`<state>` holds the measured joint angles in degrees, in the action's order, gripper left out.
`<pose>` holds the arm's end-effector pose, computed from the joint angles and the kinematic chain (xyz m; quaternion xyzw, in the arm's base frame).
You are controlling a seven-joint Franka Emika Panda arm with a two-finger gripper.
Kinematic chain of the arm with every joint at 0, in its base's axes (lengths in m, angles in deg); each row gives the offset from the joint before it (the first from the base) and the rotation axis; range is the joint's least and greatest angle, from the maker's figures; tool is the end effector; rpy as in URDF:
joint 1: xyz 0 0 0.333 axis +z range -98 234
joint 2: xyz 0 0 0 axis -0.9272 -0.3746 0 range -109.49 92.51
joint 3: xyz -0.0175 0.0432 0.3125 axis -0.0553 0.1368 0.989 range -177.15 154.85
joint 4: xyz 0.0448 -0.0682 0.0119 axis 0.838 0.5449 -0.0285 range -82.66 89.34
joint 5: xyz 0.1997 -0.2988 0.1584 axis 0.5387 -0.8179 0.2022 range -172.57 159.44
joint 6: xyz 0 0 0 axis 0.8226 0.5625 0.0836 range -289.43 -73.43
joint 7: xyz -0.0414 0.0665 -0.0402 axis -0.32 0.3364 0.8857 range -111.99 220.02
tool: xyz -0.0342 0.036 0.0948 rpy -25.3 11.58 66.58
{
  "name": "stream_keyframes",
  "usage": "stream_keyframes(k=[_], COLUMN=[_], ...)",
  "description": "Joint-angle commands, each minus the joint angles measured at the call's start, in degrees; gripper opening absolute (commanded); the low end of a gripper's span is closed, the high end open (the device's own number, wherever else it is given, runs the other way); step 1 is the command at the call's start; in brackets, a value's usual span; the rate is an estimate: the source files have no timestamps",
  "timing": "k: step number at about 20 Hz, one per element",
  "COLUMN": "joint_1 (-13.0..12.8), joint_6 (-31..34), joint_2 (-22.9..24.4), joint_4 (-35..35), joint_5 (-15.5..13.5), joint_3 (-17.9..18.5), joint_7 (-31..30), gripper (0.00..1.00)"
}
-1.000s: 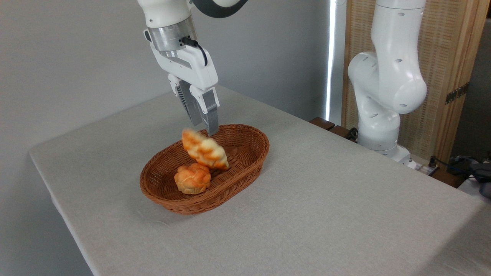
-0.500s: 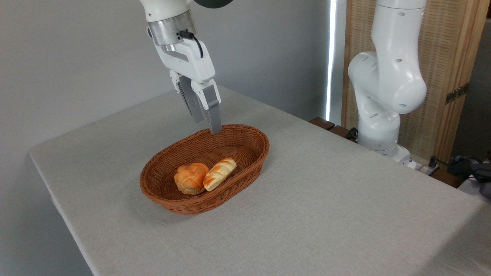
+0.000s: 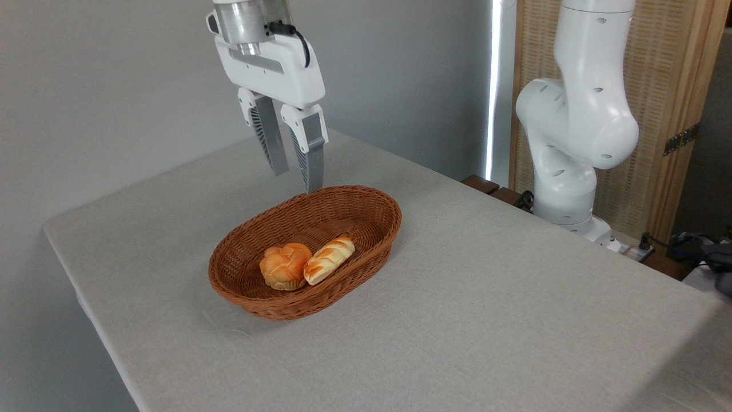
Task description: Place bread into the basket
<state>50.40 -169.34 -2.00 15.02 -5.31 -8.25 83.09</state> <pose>0.5075 -0.1294 0.5961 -0.9275 0.3738 0.0035 0.0077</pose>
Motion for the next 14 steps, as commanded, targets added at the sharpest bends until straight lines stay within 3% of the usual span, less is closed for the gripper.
stream_keyframes(k=[1,5,14], joint_1=[0.90,2.83,2.92], joint_6=[1.31,1.31,1.66], joint_2=[-4.54,-5.34,-6.57], joint_4=[-7.01,-9.39,-12.21], joint_5=[-1.34,-1.61,-3.36], joint_3=[0.26,0.26,2.28], joint_7=[0.19,0.63,3.79], gripper=[1.00,1.00,1.00])
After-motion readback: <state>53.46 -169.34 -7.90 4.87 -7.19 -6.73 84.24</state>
